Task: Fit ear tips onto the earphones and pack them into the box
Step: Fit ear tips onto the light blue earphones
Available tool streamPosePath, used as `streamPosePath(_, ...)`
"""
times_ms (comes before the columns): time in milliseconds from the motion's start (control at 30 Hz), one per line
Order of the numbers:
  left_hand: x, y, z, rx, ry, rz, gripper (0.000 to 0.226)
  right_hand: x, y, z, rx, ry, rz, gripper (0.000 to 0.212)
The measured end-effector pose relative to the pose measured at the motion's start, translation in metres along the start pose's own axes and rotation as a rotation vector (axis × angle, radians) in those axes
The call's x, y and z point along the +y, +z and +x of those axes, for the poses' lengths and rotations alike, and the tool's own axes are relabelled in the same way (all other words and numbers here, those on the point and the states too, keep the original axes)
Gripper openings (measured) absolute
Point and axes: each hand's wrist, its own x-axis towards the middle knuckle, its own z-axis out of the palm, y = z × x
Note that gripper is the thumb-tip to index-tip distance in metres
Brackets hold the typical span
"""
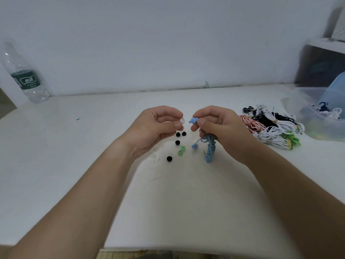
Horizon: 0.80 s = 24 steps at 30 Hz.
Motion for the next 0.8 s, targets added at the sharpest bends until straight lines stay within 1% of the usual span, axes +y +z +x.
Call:
streamPosePath(200, -0.0032, 0.0084, 0.0, -0.024, 0.005, -0.001, 0.02, 0.0013, 0.0011, 0.0, -0.009, -0.017, -0.013, 0.015)
streamPosePath(433, -0.0024, 0.0101, 0.0003, -0.037, 0.007, -0.026, 0.02, 0.0018, 0.0005, 0.0005, 0.023, -0.014, -0.045, 0.014)
streamPosePath(800, -0.004, 0.0092, -0.0012, -0.022, 0.006, -0.005, 0.016, -0.002, 0.0001, -0.0013, 0.035, 0.014, -0.065, 0.017)
